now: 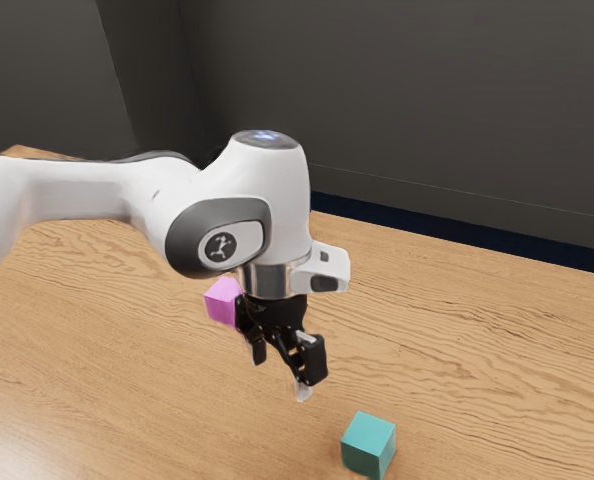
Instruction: Pick up the blue block with one arm, and put the blue block on the pink block with one arm
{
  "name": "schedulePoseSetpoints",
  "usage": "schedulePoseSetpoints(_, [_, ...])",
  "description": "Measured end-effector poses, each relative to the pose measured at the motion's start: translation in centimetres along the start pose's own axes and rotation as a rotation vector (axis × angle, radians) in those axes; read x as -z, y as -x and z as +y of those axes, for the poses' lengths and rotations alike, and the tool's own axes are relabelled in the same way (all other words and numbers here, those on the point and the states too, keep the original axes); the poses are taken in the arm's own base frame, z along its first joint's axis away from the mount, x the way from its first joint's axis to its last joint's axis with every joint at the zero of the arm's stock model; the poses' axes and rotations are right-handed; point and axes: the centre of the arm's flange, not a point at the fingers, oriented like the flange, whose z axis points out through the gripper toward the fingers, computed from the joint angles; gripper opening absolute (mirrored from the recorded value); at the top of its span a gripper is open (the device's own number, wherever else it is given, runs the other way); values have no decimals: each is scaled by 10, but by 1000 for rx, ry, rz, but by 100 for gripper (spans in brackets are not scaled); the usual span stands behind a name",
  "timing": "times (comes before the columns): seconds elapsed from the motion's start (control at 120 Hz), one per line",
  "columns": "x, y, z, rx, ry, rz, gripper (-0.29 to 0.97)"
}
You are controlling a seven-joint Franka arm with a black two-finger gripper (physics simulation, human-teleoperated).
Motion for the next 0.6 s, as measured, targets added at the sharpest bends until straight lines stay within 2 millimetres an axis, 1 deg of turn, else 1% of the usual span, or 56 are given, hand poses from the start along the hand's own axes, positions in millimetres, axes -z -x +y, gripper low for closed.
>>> schedulePoseSetpoints(0.067, [-12, -1, 19, -18, 19, 16, 68])
schedulePoseSetpoints(0.108, [-20, -5, 26, -23, 39, 15, 68])
schedulePoseSetpoints(0.2, [-32, -13, 32, -28, 63, 16, 68])
schedulePoseSetpoints(0.333, [-41, -28, 40, -45, 72, 24, 68])
schedulePoseSetpoints(0.367, [-44, -31, 45, -54, 76, 22, 68])
schedulePoseSetpoints(0.4, [-48, -33, 53, -69, 76, 18, 68])
schedulePoseSetpoints(0.475, [-54, -31, 83, -118, 71, 16, 68])
schedulePoseSetpoints(0.508, [-57, -31, 91, -129, 69, 12, 68])
schedulePoseSetpoints(0.567, [-64, -33, 93, -126, 64, 8, 68])
schedulePoseSetpoints(0.6, [-65, -40, 90, -119, 53, 14, 68])
